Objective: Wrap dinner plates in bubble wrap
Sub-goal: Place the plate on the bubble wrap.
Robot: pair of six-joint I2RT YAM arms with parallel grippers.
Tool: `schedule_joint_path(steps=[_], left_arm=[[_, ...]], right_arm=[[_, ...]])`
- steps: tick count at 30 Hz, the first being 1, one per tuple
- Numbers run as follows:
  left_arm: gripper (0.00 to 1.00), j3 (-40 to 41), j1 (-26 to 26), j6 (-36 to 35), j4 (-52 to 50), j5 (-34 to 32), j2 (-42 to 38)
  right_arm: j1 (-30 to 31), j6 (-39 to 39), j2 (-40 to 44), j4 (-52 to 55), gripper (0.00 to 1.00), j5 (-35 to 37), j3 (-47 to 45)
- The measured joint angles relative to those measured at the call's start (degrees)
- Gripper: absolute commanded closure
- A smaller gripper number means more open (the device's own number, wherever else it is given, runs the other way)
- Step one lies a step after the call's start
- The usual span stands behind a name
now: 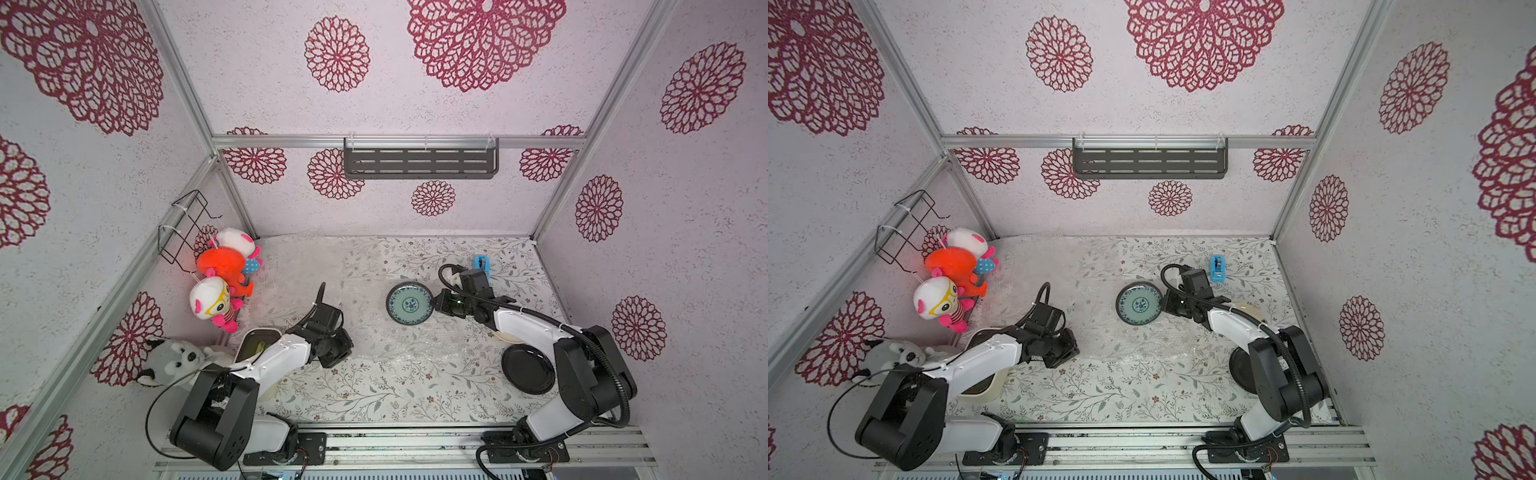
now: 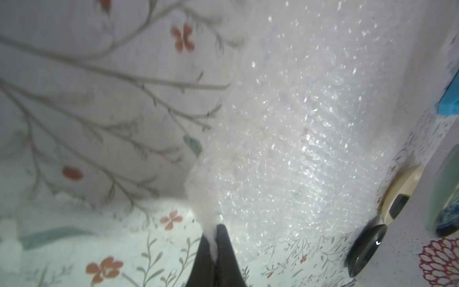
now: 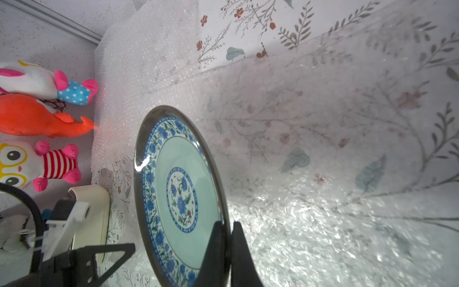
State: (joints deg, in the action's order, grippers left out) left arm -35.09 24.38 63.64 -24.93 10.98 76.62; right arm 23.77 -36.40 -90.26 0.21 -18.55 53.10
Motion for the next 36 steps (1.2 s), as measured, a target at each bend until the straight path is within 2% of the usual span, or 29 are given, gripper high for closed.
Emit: schedule_joint_path(steps=[5,13,23,26,27,29,32,36], left_arm=[[0.98,4.74,1.99,6.4,-0.22,-2.75,-2.21],[1.0,1.62,1.99,5.33,-1.14,-4.22,0.35],[1.0,1.6,1.99,5.33,-0.96,-4.13,0.11],[0.97,0.59,1.99,5.11,-1.49,-3.52,-1.05],[0.95,-0.55,1.99,4.85,-1.86,-2.91,-1.38],[0.94,-4.22,1.99,3.78,-2.36,-1.68,-1.55],[0.94,-12.09,2.16,1.64,-3.15,0.24,-0.74],[0.95,-22.16,2.64,-0.87,-4.74,1.46,2.89]], right_arm=[[0.15,0.37,-0.59,0.33,1.0,-4.37,-2.25],[2.82,-0.66,-7.67,-2.19,1.0,-7.78,-0.9],[3.39,-0.7,-12.92,-5.55,1.0,-6.62,-1.92],[3.39,-0.85,-12.87,-7.43,0.77,-6.58,-2.97],[3.39,-0.98,-12.79,-8.0,0.66,-6.12,-3.39],[3.39,-1.07,-11.85,-9.9,0.53,-6.49,-4.42],[3.43,0.33,-7.78,-10.78,0.04,-4.74,-6.8],[3.48,5.88,-0.52,-11.89,0.01,-1.57,-9.84]])
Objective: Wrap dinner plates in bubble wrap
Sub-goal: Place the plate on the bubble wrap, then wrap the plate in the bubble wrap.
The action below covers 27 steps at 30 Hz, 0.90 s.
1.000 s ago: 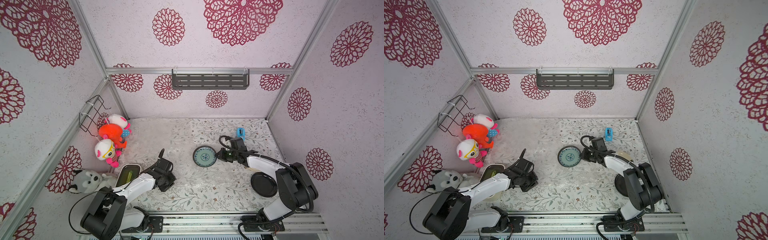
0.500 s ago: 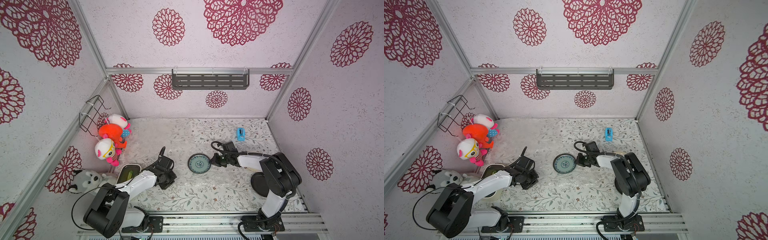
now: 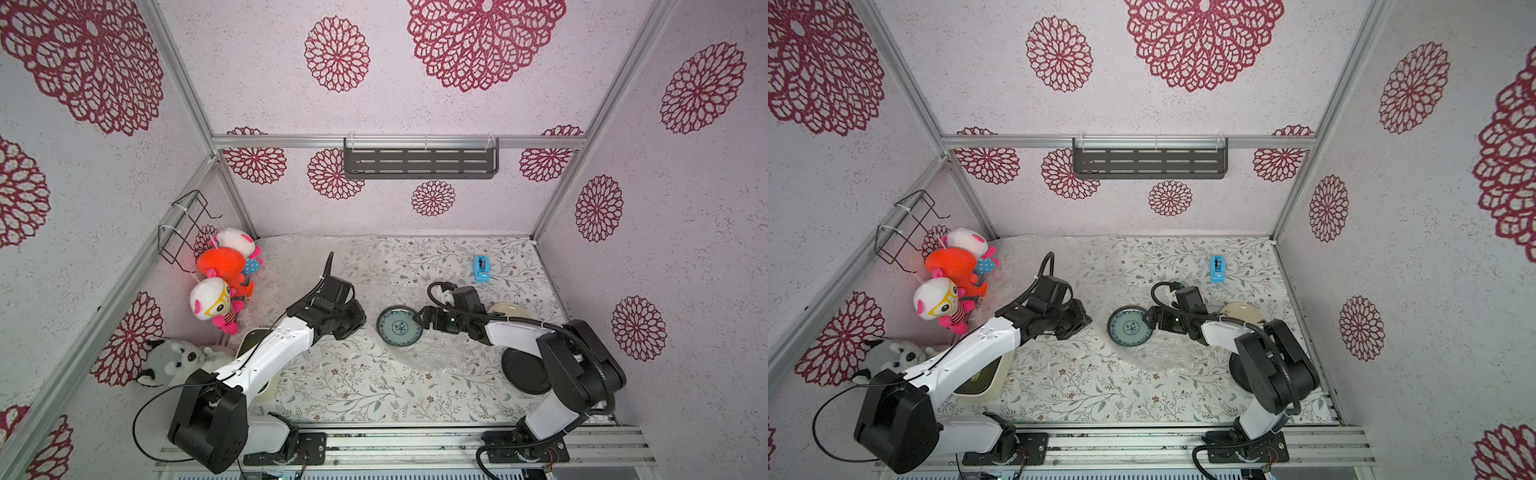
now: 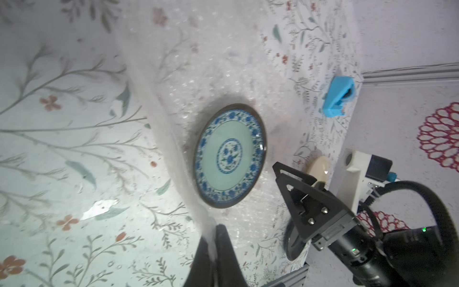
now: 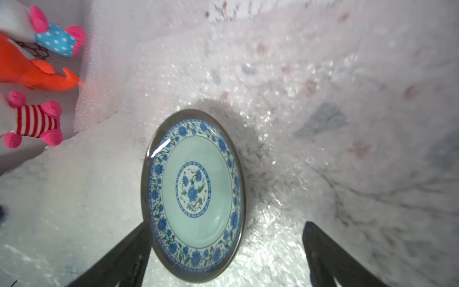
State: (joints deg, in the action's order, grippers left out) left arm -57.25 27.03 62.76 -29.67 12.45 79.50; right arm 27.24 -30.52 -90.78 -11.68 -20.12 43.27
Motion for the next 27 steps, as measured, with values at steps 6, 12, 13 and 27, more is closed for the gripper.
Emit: schedule_joint_path(steps=[6,12,13,27], left_arm=[[0.93,-6.01,0.15,-1.46,-2.43,0.87,6.4],[0.92,-7.23,1.11,-1.4,-3.26,1.22,8.55],[0.92,-7.41,1.36,-1.4,-3.28,1.31,8.7],[0.89,-7.85,2.14,-1.27,-3.1,2.38,10.43]], right_arm=[[3.23,7.58,3.98,-7.1,0.01,-3.08,-2.69],[12.15,11.85,1.03,-13.35,0.1,-4.94,-1.49],[13.55,12.35,-0.17,-14.38,0.16,-4.63,-0.7],[18.91,10.12,-8.39,-23.37,0.76,0.5,3.65]])
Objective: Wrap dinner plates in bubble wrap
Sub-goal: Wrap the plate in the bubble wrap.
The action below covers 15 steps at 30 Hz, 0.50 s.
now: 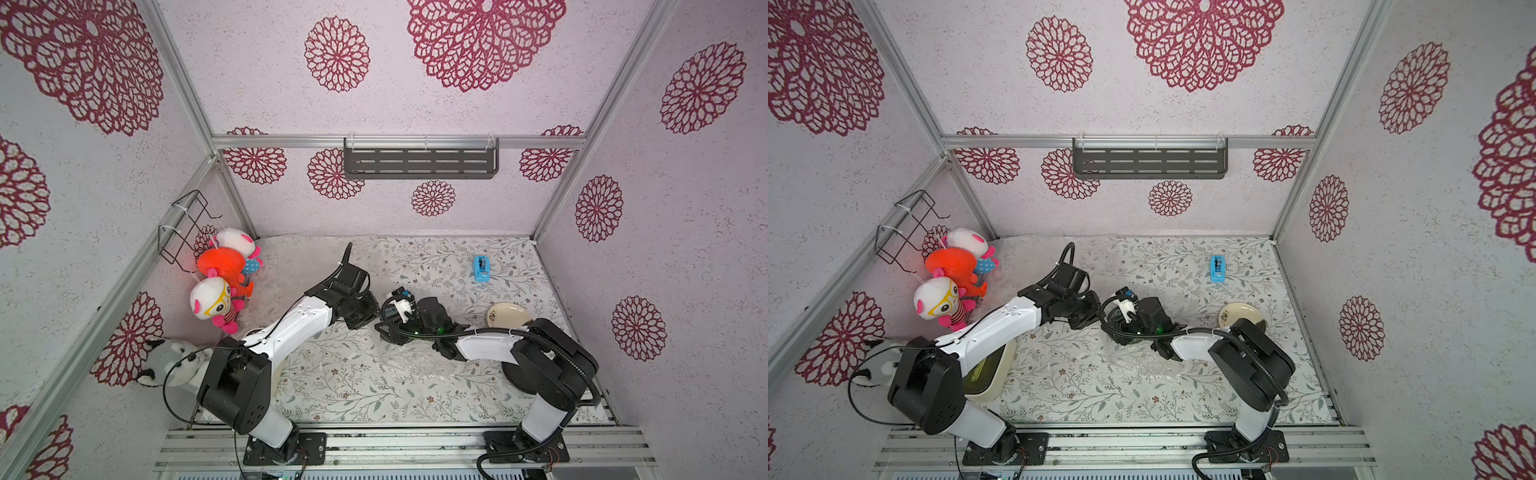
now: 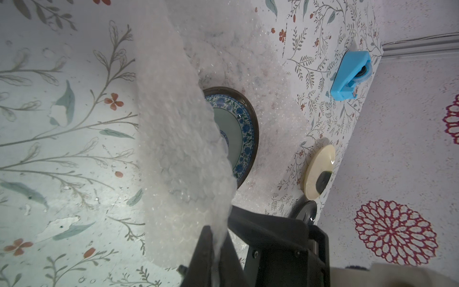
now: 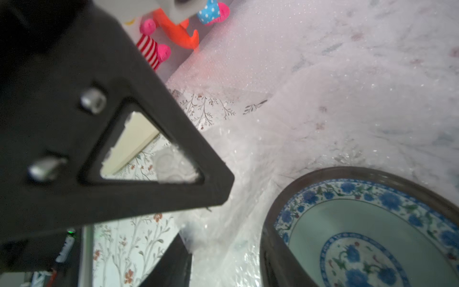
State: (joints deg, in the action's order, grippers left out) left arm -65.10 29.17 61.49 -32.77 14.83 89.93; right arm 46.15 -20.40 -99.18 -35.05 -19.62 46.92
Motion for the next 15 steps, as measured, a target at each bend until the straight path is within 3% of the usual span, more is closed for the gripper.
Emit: schedule_joint_path(steps=[2,3,6,9,11,15], left_arm=[[0.86,0.0,0.0,0.0,0.5,0.33,0.15],[0.8,0.0,0.0,-0.07,0.72,0.68,0.15],[0.51,-0.07,0.07,-0.52,1.6,1.79,0.15],[0.33,-0.66,0.09,-1.84,1.92,2.64,0.15],[0.3,-1.38,0.07,-3.17,1.92,2.67,0.15],[0.43,-4.2,0.07,-7.74,1.99,3.41,1.03]], right_arm=[[0.04,-1.11,0.0,-0.68,0.95,1.11,-0.02],[0.04,-1.77,0.0,-0.74,1.0,1.81,-0.04],[-0.37,-4.24,0.33,-1.05,1.0,3.48,-1.46],[-2.19,-6.93,1.38,-0.68,1.0,4.94,-4.83],[-4.0,-8.79,1.53,0.11,1.0,4.98,-6.19],[-7.91,-12.11,1.51,1.75,1.0,4.39,-7.23]])
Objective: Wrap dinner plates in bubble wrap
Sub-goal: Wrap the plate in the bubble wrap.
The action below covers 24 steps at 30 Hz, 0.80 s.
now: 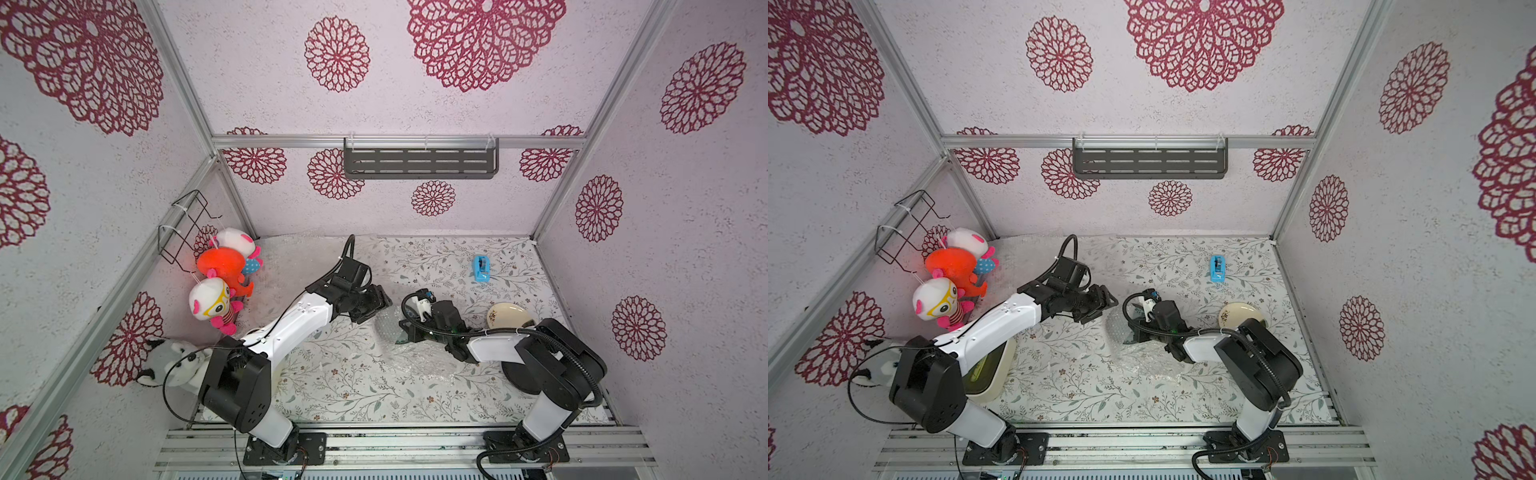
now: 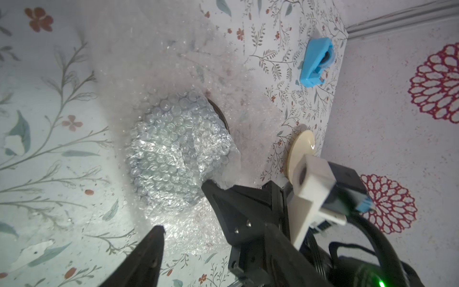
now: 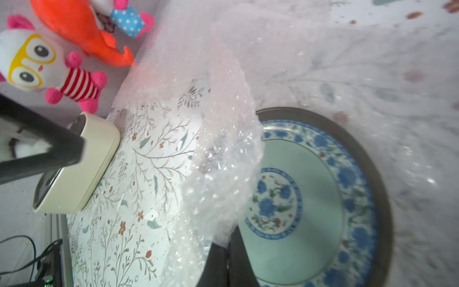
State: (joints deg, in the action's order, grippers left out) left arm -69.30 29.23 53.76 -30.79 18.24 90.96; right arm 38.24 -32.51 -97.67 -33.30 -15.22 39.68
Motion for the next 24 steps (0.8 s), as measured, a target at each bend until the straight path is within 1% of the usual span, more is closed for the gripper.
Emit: schedule_joint_path(steps=[3,6,8,13,18,21,22,24], left_arm=[[0.53,-2.93,0.0,-3.91,-0.07,0.81,3.3],[0.59,-5.92,0.0,-7.39,-0.48,2.01,8.52],[0.62,-7.98,0.0,-9.33,-0.92,2.82,12.5],[0.64,-13.29,0.02,-12.66,-1.62,5.27,21.4],[0.65,-19.45,0.02,-14.49,-1.36,9.01,30.01],[0.65,-22.1,0.26,-15.26,-1.4,11.26,33.81],[0.66,-22.51,0.37,-15.47,-1.4,11.54,34.53],[0.67,-23.19,0.68,-15.65,-1.4,11.89,36.02]], right_arm=[[-2.8,-2.73,-0.17,-0.02,1.0,-1.16,-0.28],[-4.57,-4.7,-1.36,-0.37,1.0,-2.78,-0.11],[-5.16,-5.86,-2.8,-0.59,1.0,-3.61,0.28],[-5.6,-9.05,-5.79,-1.57,1.0,-4.55,0.66],[-6.69,-11.3,-5.95,-2.99,1.0,-4.94,0.37],[-7.1,-11.78,-5.95,-3.1,1.0,-5.55,0.37],[-7.15,-12.09,-5.95,-3.23,0.97,-5.81,0.37],[-7.26,-12.15,-5.95,-3.54,0.82,-6.29,0.37]])
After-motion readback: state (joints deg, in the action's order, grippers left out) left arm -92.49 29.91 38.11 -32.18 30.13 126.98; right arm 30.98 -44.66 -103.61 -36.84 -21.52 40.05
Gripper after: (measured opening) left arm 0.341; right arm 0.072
